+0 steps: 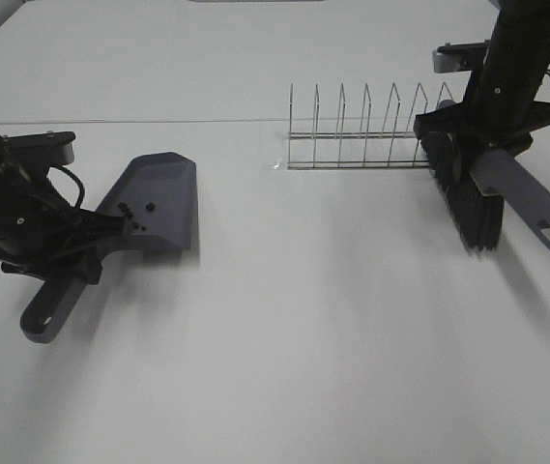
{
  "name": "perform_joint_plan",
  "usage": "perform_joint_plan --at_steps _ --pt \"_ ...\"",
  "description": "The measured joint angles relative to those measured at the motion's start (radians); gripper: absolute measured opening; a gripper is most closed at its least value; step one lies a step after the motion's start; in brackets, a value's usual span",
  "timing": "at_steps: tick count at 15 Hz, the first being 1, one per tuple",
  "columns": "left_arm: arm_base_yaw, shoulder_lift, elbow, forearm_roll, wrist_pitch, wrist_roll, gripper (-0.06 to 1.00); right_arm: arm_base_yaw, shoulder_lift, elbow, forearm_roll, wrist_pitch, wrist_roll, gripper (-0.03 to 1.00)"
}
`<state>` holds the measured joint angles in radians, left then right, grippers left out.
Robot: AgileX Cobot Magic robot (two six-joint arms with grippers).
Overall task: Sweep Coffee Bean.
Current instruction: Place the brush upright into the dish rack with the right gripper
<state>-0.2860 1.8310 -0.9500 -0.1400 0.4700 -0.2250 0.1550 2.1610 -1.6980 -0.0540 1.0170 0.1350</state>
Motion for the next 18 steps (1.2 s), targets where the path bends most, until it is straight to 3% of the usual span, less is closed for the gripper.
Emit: perform_joint_plan --at_steps 4,8,13,18 --pt "0.000 0.000 0.000 -0.009 -0.004 0.001 0.35 0.001 0.037 -0.018 -0.008 -0.003 0.002 0.34" --pt "0.000 0.000 0.000 -0.015 -0.006 0.001 0.35 0.003 0.044 -0.130 -0.035 0.003 0.007 0.34" --pt "0.000 0.000 0.000 -0.015 -0.008 0.002 0.35 0.003 0.162 -0.312 -0.036 0.154 0.005 0.34" --pt "0.000 0.000 0.000 -0.015 -0.009 0.002 0.35 0.003 0.199 -0.387 -0.036 0.187 0.007 0.34"
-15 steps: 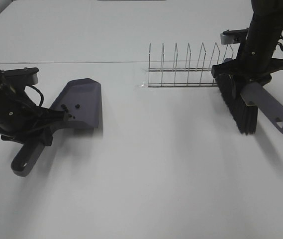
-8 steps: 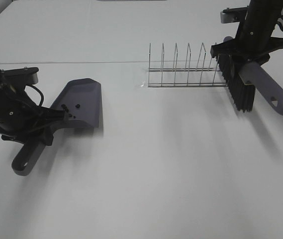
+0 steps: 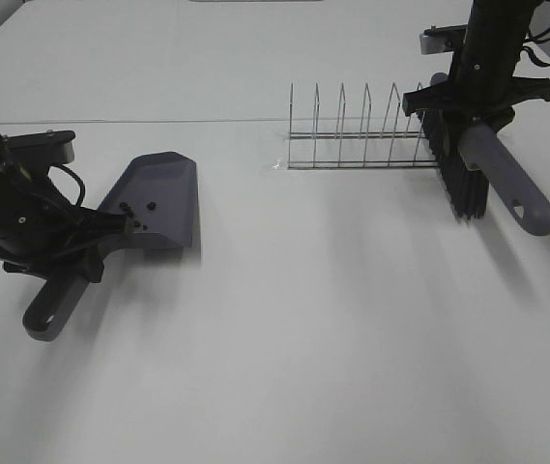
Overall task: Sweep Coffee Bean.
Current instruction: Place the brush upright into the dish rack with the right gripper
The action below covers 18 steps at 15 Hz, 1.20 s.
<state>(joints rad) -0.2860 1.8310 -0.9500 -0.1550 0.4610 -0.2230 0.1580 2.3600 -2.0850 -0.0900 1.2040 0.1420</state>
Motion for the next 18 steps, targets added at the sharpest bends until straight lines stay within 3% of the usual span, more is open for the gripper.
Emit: perform_joint_plan --at_steps 7,13,18 --pt "0.000 0.000 0.000 0.000 -0.014 0.006 0.35 0.000 -0.051 0.015 0.002 0.010 0.015 0.34" --pt "0.000 0.000 0.000 0.000 -0.014 0.006 0.35 -0.002 -0.173 0.234 0.000 0.011 0.022 0.34" --pt "0.000 0.000 0.000 0.000 -0.016 0.007 0.35 -0.003 -0.175 0.264 -0.004 0.017 0.044 0.34"
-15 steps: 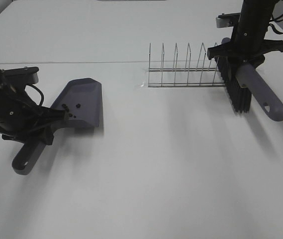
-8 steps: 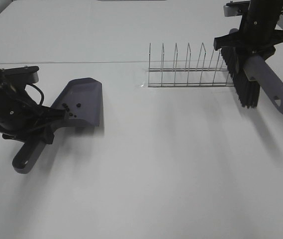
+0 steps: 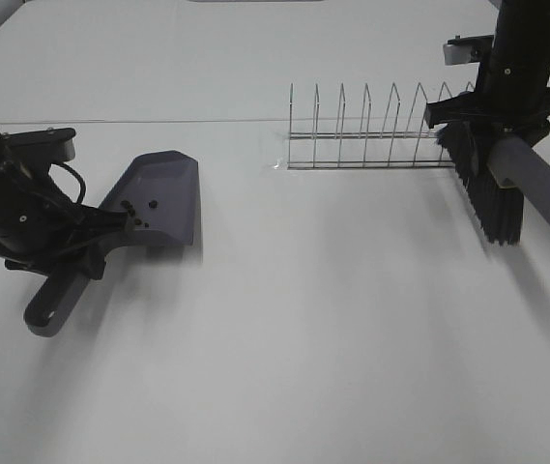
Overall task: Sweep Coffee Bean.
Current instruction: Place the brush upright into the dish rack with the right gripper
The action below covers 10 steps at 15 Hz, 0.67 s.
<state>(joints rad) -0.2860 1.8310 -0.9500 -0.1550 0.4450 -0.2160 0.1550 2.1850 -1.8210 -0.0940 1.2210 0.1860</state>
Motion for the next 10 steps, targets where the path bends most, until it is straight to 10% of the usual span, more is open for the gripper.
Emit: perform_joint_plan --at_steps 10 --pt "0.000 0.000 0.000 -0.001 -0.005 0.000 0.35 0.041 0.052 0.000 -0.032 0.000 0.001 0.34"
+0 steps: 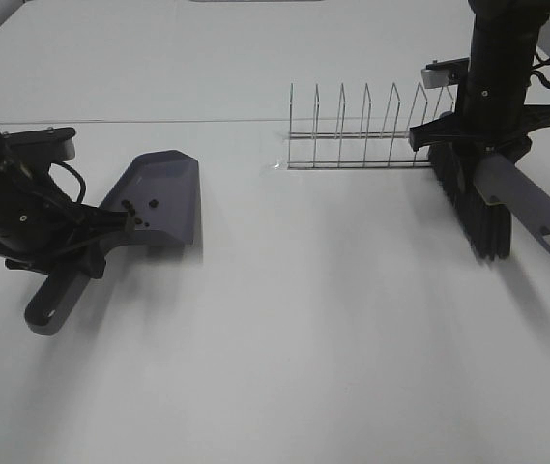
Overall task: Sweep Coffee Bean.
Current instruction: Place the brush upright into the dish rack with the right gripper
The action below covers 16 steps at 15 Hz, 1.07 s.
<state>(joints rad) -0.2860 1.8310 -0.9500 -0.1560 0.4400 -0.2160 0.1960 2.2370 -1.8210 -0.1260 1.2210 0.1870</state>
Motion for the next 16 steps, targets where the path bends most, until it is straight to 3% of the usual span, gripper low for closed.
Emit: perform_joint_plan --at_steps 3,12,16 --pt "0.000 0.000 0.000 0.000 0.000 0.003 0.35 0.000 0.001 -0.009 -0.032 -0.023 0.000 0.34" --pt "0.000 0.000 0.000 -0.001 -0.003 0.007 0.35 -0.001 0.144 -0.272 -0.034 0.003 -0.002 0.34" --pt "0.000 0.000 0.000 -0.002 -0.003 0.007 0.35 -0.005 0.149 -0.287 -0.019 0.001 -0.004 0.34"
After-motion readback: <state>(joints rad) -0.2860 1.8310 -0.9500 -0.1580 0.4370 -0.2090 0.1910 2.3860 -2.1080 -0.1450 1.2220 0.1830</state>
